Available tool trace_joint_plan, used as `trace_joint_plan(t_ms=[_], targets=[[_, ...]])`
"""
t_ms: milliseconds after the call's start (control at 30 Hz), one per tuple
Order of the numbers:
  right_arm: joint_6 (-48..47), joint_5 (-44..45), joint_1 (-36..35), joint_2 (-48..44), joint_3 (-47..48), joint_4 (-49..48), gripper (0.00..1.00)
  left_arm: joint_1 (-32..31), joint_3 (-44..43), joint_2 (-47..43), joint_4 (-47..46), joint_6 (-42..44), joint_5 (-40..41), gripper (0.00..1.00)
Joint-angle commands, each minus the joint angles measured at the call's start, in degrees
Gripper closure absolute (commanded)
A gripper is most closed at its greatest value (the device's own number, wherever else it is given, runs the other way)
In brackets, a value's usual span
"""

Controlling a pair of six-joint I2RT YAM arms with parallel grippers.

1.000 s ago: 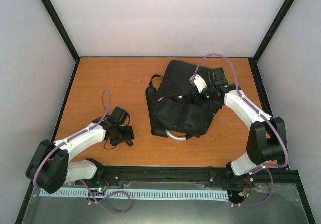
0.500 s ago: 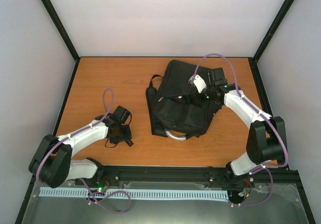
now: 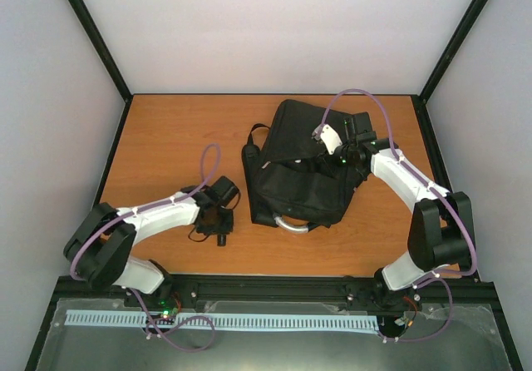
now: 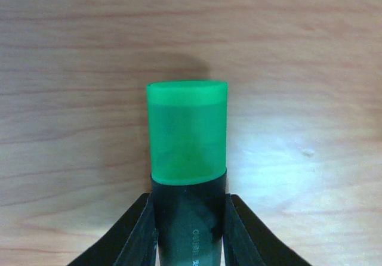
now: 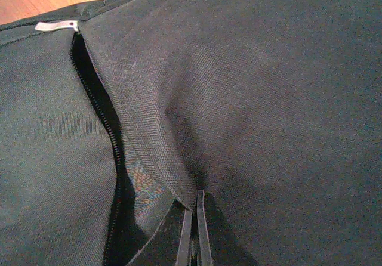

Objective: Pack the student bag
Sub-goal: Pick up the stationery from the center of the board.

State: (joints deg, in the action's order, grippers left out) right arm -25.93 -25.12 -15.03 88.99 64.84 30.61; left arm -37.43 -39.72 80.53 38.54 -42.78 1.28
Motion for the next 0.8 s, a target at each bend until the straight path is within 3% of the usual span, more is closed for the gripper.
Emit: trace_joint_plan(t_ms=[0,233,400,567,767], targets=[[-0.19,-2.65,-0.16,0.13,1.74,-0.55,0.97,-7.03,-4.13,3.82,0.47,3.86,-0.79,0.72],[-0.15,-2.52,-0.13,0.04,1.81,-0.47,0.97,-15.13,-10.94,9.33,2.31,4.77,0.20,0.72],[-0.14,-2.46,-0.21,-0.09,1.78,-0.46,0.97,-16.11,-12.68,13.94,4.75,4.94,2.18,0.59],[-0.24,-2.47,-0.17,0.04,1.78,-0.41,0.97,-18.05,-13.72,12.62,7.69,3.56,5.33,0.49],[-0.24,-2.69,-0.20,0.22,1.96,-0.23,0.97,-20.02,-12.88,10.55,10.71,-0.59,6.65,0.49]])
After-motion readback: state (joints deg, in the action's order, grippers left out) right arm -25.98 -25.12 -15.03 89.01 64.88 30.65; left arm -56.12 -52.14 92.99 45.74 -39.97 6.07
